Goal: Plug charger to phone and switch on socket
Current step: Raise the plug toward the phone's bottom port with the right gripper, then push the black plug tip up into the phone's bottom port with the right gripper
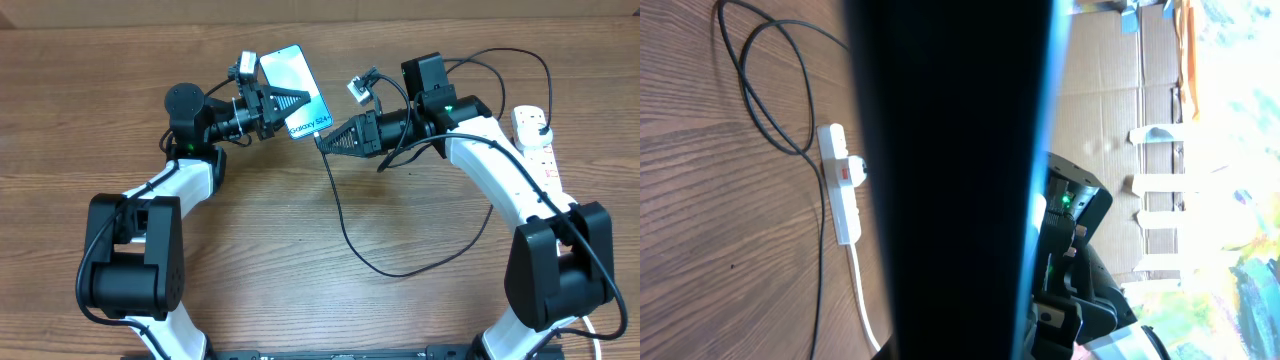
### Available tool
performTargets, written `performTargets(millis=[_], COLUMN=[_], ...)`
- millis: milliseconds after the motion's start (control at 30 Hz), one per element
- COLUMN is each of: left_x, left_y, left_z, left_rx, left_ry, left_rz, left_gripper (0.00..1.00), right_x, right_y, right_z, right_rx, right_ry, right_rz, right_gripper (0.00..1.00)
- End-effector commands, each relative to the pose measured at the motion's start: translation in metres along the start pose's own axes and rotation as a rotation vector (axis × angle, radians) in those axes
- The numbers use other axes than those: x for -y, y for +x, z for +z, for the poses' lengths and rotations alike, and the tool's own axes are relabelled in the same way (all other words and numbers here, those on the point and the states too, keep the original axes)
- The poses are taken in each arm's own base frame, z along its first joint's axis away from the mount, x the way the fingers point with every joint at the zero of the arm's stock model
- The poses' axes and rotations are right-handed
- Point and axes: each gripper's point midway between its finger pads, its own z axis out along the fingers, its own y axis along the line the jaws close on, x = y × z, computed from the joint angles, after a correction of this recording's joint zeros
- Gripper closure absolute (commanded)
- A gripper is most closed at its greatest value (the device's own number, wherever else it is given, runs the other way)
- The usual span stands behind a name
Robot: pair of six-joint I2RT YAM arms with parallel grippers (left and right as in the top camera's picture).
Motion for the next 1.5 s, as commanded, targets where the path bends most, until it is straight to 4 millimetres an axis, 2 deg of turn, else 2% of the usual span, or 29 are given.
performTargets(millis=[0,1200,1467], left_x=[0.0189,0.0189,0.0189], left_y=[-0.0001,0.001,0.0046], left_z=[0.0049,0.0064,0.0065], left_rx=[0.002,0.0,-0.021], left_ry=[0.022,0.022,0.023], left_rz=[0.073,0.082,0.126], left_gripper=[0.96,0.96,0.96], right_x=[-0.0041,0.0038,0.0039], right_y=[0.0003,-0.0006,-0.0004], right_z=[-0.0037,-0.0037,-0.0037], right_rx=[0.006,0.014,0.014], right_ry=[-0.012,0.031,0.031], right_rz=[-0.007,0.026,0.027], right_gripper=[0.96,0.96,0.96])
